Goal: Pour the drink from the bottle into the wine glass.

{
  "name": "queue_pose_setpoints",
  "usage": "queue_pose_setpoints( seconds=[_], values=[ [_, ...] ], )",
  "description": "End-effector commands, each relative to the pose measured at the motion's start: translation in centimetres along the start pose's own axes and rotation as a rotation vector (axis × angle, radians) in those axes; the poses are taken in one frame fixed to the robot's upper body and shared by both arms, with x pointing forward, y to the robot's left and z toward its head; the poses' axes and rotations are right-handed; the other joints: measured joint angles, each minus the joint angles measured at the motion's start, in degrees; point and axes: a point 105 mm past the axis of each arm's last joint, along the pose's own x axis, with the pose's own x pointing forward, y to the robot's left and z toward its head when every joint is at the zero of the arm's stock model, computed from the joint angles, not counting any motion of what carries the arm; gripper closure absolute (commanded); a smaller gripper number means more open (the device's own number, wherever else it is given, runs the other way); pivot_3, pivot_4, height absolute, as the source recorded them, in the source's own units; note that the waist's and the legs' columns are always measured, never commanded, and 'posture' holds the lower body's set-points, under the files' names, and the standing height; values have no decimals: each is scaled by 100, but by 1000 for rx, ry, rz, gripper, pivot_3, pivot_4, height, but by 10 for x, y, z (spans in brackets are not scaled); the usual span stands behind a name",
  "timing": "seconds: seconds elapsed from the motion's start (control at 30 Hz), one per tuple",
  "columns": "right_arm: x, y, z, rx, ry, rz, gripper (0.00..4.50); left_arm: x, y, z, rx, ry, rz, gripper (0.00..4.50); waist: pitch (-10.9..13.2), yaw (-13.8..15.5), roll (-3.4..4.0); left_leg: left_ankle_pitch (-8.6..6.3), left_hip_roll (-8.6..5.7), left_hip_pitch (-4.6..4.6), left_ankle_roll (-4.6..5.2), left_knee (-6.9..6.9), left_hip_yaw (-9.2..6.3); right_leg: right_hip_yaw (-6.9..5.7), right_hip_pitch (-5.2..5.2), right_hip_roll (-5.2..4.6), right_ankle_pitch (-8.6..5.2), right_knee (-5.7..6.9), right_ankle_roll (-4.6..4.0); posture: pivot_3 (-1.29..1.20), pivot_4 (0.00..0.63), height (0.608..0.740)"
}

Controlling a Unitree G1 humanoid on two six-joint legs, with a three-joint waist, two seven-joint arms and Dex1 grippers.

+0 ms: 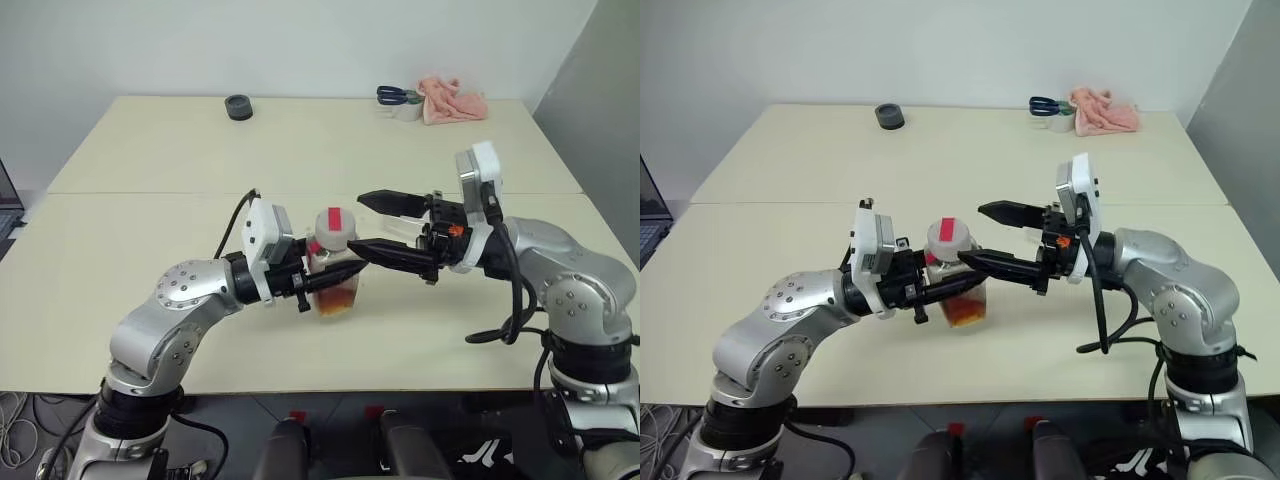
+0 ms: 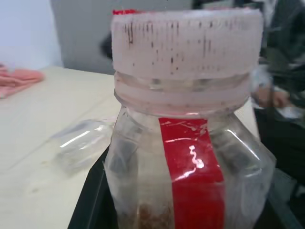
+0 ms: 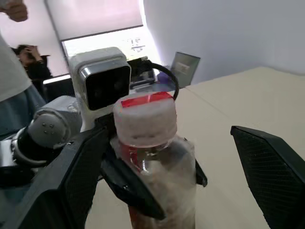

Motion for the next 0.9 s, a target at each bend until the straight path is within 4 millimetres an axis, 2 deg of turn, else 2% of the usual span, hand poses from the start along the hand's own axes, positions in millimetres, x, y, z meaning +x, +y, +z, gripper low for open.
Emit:
queue_pose_setpoints(
  seconds=[0.03, 0.27, 0.5, 0.63, 0.9],
  values=[
    [8, 7, 12, -94, -54, -69, 54, 4, 10, 8, 51, -48, 75, 2777, 0, -11, 0, 0, 0, 1, 0, 0, 1, 1, 0, 1, 0, 1, 0, 0, 150, 740],
    [35, 2, 15, -140, -103, -142, 54, 13, 13, 4, 50, -62, 93, 2777, 0, -2, 0, 5, 0, 1, -8, 0, -1, -1, 0, 2, 0, 2, 0, 0, 150, 740],
    [41, -16, 13, -176, -107, -210, 54, 17, 12, 10, 64, -76, 84, 2777, 0, 3, 0, 6, -1, -1, -9, -2, -5, -6, 0, 0, 0, 0, -1, 0, 150, 740],
    [36, -22, 11, -187, -99, -229, 54, 17, 12, 12, 65, -80, 86, 2777, 0, 3, 0, 5, -1, 0, -9, -3, -5, -6, 0, -1, 0, 0, -1, 0, 150, 740],
    [5, -37, 6, -180, -44, -302, 54, 14, 20, 11, 52, -79, 112, 2777, 0, 4, 0, 5, -3, -1, -8, -2, -5, -6, 0, -2, 0, 0, -1, 0, 150, 740]
  ],
)
